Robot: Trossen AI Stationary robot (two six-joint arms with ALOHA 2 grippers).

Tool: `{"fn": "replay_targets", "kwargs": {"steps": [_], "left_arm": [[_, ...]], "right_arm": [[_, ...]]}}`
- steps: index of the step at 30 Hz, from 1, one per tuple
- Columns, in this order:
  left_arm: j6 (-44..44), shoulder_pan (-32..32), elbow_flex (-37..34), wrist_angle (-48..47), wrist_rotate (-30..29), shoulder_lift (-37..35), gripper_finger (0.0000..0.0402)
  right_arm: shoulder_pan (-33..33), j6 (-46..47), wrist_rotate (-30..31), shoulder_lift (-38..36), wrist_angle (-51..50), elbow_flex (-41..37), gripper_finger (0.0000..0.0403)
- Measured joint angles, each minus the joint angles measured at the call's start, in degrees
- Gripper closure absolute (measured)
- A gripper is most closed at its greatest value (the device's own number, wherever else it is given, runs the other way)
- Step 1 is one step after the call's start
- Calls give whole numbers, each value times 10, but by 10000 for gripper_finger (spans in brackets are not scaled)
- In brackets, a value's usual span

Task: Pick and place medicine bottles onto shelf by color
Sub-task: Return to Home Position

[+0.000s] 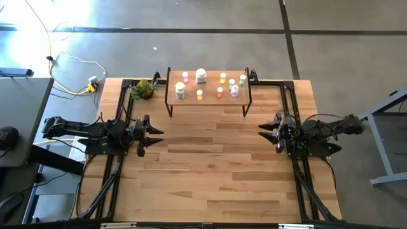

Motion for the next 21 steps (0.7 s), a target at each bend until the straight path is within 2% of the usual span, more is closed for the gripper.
{"fn": "replay_targets", "kwargs": {"steps": [13, 19, 21], "left_arm": [[0, 0, 0, 0, 0, 1, 247], [0, 0, 0, 0, 0, 1, 247], [0, 0, 0, 0, 0, 1, 247]], "right_arm": [[-1, 15, -17, 3, 1, -27, 240], [-1, -77, -21, 3, 0, -27, 240], [-1, -81, -21, 3, 0, -27, 240]]}}
